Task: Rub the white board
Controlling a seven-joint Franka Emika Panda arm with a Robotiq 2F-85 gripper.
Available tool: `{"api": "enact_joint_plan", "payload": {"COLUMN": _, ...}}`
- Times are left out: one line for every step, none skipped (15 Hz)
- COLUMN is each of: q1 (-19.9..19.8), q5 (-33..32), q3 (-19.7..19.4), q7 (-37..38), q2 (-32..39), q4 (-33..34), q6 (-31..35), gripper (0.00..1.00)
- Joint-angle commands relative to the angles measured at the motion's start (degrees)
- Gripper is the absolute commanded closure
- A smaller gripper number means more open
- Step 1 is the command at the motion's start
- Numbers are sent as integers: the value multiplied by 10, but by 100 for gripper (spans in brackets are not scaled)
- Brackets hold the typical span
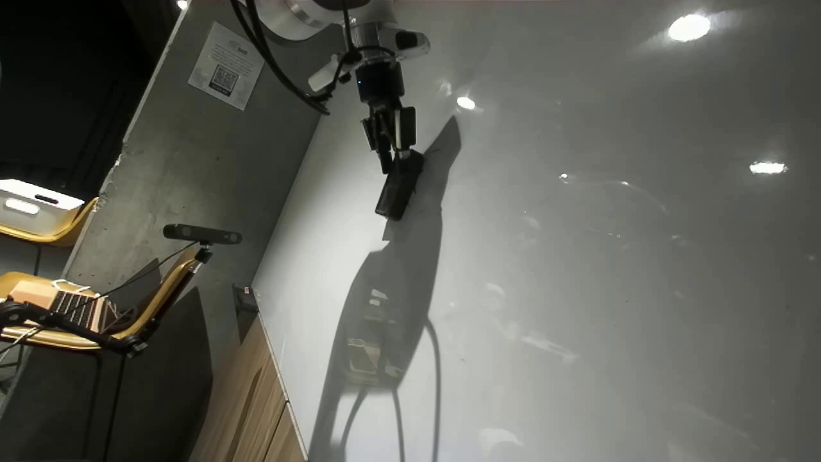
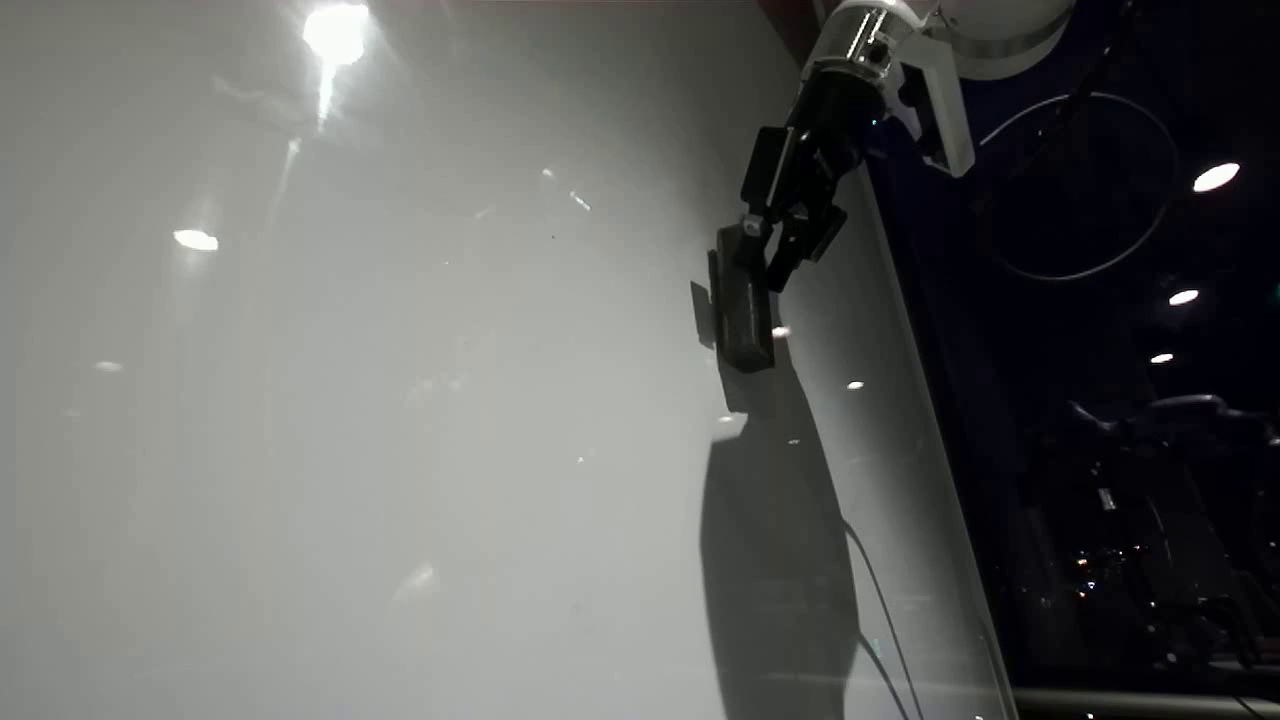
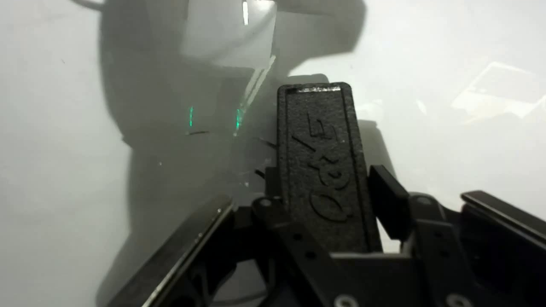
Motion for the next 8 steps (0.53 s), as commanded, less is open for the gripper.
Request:
{"api": "enact_joint_plan", "payload": {"q1": 1, "q5": -1, "q3": 5, "q7": 3, "q2": 14, "q4": 31, "q6": 1, "gripper": 71}}
{"api": "enact_joint_plan", "payload": {"q1": -2, "q5": -4, "q3": 4, "q7": 1, "q2": 16, "q4": 37, "q6": 1, "gripper": 71}}
{"api": "enact_joint_plan", "payload": {"q1": -4, "q5": -8, "q3": 1, "q7": -3, "q2": 19, "q4": 43, "q6": 1, "gripper": 71}}
{"api": "enact_joint_plan", "payload": {"q1": -8, "q5": -12, "q3": -1, "q7": -6, "q2": 23, "q4": 49, "q6": 0, "gripper": 71}}
{"api": "enact_joint_plan", "payload": {"q1": -13, "q5": -18, "q3": -7, "q7": -11, "q2": 28, "q4": 59, "q6": -1, "gripper": 71}}
{"api": "enact_joint_plan", "payload": {"q1": -17, "q5": -21, "q3": -11, "q7": -14, "q2": 28, "q4": 66, "q6": -6, "gripper": 71}}
{"api": "enact_joint_plan", "payload": {"q1": -23, "q5": -26, "q3": -18, "q7": -20, "q2": 37, "q4": 78, "q6": -7, "gripper": 71}}
{"api": "enact_joint_plan", "payload": {"q1": -28, "q5": -28, "q3": -25, "q7": -25, "q2": 42, "q4": 82, "q6": -5, "gripper": 71}}
